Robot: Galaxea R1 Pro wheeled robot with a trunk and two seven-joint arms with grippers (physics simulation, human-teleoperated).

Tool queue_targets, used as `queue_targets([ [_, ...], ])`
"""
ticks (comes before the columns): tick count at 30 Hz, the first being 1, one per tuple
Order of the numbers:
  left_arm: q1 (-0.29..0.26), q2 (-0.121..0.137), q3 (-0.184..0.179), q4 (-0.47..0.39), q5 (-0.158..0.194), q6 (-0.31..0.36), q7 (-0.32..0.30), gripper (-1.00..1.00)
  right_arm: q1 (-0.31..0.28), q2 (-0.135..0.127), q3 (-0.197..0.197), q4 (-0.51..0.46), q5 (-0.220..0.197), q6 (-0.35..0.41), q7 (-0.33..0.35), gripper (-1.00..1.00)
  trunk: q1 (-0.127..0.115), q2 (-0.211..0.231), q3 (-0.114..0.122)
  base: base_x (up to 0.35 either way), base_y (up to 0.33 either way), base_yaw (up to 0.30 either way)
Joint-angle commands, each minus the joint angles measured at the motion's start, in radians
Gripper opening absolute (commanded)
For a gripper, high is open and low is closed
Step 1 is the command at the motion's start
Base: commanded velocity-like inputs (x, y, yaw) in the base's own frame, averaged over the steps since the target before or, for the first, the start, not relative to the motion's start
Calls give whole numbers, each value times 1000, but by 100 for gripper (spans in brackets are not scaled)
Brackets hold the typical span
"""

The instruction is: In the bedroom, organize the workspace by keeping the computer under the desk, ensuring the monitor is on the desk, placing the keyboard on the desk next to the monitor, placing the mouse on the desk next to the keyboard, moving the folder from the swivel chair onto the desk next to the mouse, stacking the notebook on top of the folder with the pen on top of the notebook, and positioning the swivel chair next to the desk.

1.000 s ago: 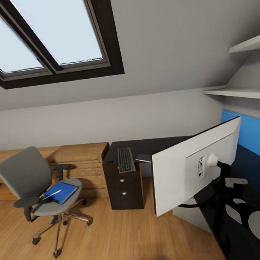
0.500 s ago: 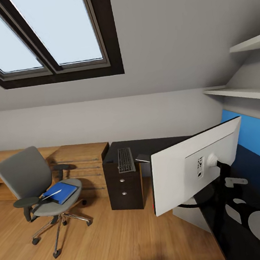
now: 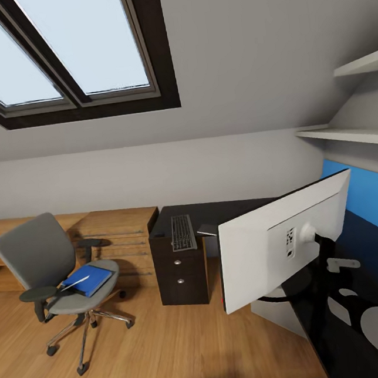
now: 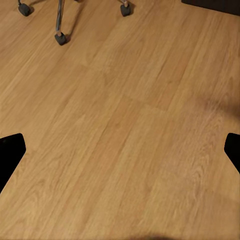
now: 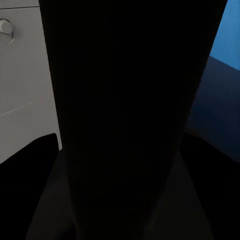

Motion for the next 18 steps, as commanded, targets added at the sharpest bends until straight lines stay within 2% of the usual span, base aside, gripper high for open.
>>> queue_targets([
  [1, -1, 2, -6, -1, 11, -6, 6, 100, 0, 0, 14, 0, -5, -1, -2, -100, 0, -1, -1, 0, 0, 0],
  [18, -1, 5, -1, -2, 10, -6, 10, 100, 0, 0, 13, -1, -5, 4, -1, -100, 0, -1, -1, 0, 0, 0],
])
